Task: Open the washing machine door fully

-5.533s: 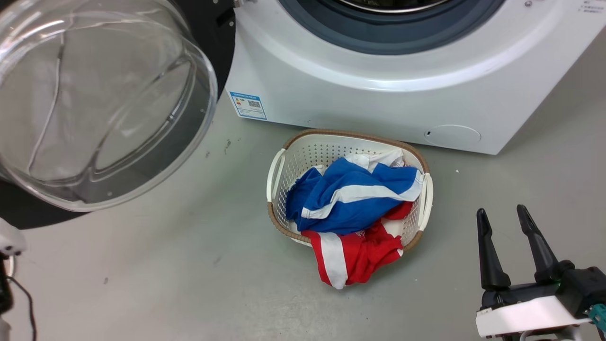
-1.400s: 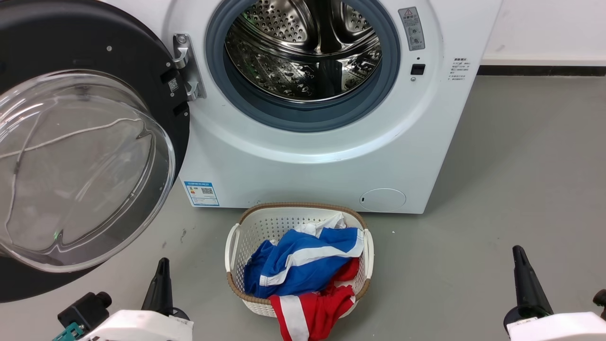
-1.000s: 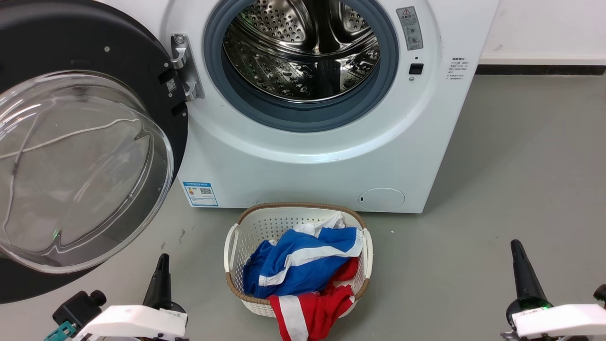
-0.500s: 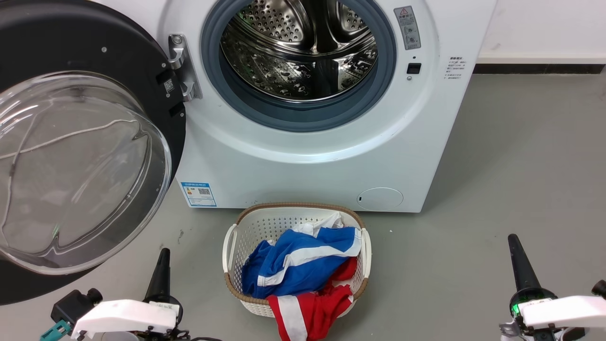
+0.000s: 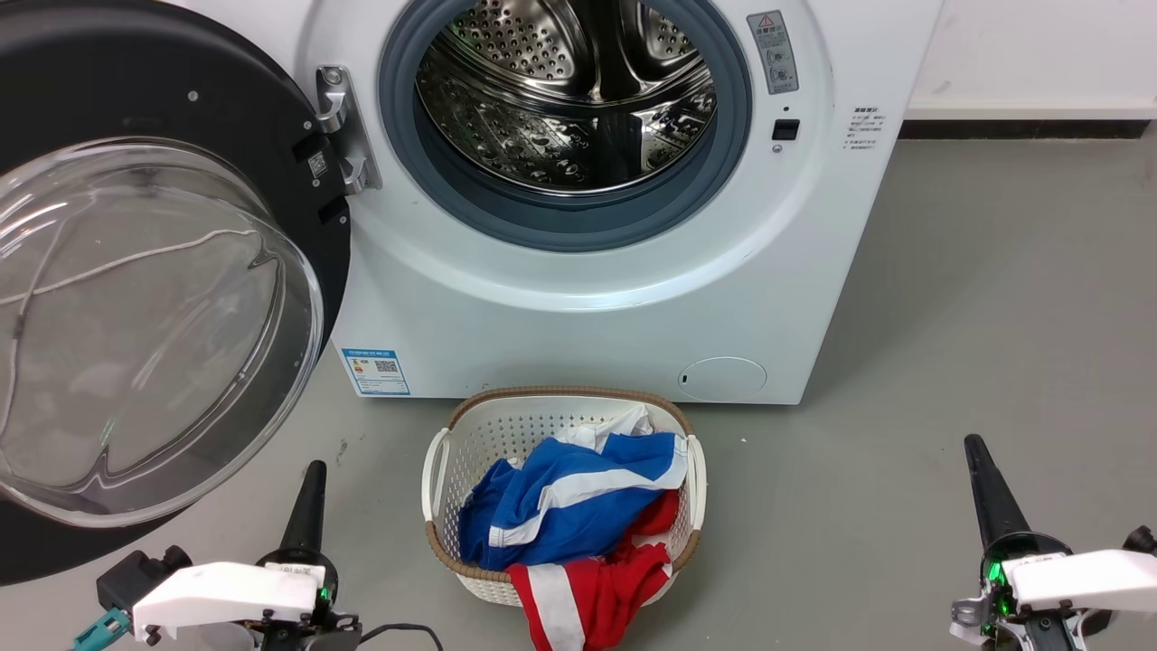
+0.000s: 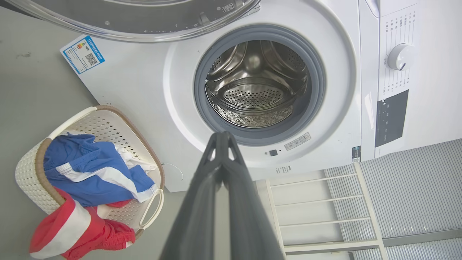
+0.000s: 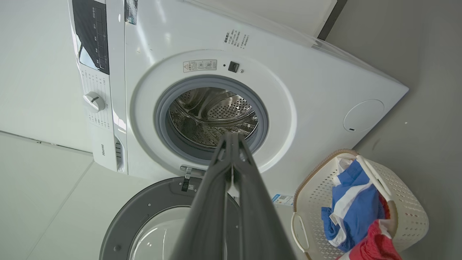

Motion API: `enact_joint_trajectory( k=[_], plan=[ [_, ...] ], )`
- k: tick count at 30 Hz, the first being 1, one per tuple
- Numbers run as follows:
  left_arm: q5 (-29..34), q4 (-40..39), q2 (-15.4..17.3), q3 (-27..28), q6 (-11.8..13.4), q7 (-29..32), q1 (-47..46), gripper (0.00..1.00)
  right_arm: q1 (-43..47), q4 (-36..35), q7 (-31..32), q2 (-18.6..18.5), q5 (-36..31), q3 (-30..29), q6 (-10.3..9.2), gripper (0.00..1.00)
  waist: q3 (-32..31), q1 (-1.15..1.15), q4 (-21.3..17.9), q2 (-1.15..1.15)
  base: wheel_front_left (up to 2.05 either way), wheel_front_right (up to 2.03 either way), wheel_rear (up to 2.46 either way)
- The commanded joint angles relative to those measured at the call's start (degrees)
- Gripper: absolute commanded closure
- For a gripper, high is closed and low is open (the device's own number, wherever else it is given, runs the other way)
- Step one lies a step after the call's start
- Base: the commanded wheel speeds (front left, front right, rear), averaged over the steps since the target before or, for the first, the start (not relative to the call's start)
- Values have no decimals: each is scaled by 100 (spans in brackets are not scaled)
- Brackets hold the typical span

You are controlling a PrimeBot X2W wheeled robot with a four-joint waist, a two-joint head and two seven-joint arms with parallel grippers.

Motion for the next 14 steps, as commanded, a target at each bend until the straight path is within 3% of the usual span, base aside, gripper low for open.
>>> enact_joint_trajectory(
  k=[1, 14],
  plan=[
    [-83, -18, 8, 20, -21, 13, -122, 100, -128, -15, 18, -35, 84, -10, 2, 100, 0, -1, -1, 0, 0, 0, 0],
    [-761, 33, 7, 61, -68, 180, -209, 100, -258, 107, 194, -23, 707, -34, 2, 100, 2, -1, -28, 0, 0, 0, 0]
  ],
)
